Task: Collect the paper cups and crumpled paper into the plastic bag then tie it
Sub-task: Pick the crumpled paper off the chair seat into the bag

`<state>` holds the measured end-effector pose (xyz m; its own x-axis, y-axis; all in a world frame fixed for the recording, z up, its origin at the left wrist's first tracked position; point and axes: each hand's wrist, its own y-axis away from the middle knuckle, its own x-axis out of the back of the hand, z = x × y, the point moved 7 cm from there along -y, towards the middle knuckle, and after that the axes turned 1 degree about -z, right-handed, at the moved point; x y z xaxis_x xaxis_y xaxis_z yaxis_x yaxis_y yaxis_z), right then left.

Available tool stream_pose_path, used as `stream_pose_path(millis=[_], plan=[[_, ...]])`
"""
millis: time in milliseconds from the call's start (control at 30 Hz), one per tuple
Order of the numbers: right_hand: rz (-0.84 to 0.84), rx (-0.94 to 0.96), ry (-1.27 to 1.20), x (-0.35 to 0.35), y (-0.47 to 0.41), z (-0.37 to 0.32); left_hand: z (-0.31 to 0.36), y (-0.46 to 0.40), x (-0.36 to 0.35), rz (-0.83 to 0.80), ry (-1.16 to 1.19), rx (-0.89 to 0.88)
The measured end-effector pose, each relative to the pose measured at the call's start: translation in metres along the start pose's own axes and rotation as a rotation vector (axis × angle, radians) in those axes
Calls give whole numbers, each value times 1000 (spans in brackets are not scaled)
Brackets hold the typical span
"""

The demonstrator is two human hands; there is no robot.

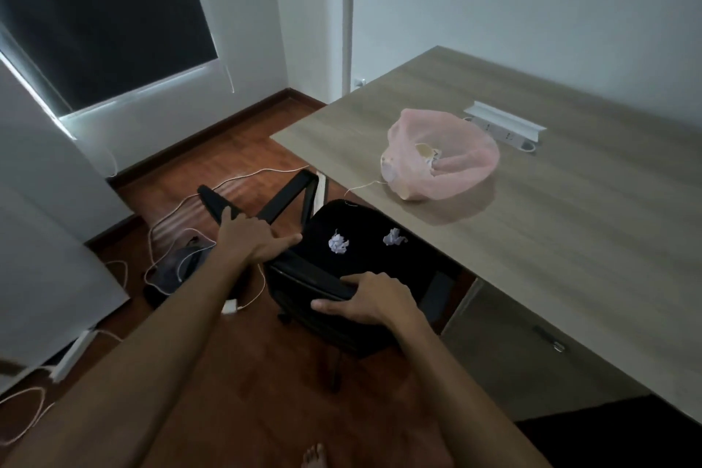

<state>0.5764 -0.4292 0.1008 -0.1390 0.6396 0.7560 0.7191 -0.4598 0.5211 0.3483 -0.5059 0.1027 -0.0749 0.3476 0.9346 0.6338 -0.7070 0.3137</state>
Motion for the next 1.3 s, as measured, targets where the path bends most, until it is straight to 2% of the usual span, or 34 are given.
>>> stream_pose_path(millis=[233, 467, 633, 867, 1100, 1300], plan=[[16, 109, -33, -42, 28, -29, -31, 53, -21, 41, 2, 46], [-27, 249, -72, -58, 32, -58, -65, 53, -31, 98, 36, 87], [-129, 294, -107, -57, 16, -68, -76, 33, -26, 127, 64, 55], [-162, 325, -19, -42, -22, -92, -84, -13, -12, 183, 79, 11], [-67, 334, 15, -44, -53, -104, -81, -54, 6, 140, 35, -101], [-40, 290, -104, -46, -72, -109, -91, -81, 9, 111, -34, -145]])
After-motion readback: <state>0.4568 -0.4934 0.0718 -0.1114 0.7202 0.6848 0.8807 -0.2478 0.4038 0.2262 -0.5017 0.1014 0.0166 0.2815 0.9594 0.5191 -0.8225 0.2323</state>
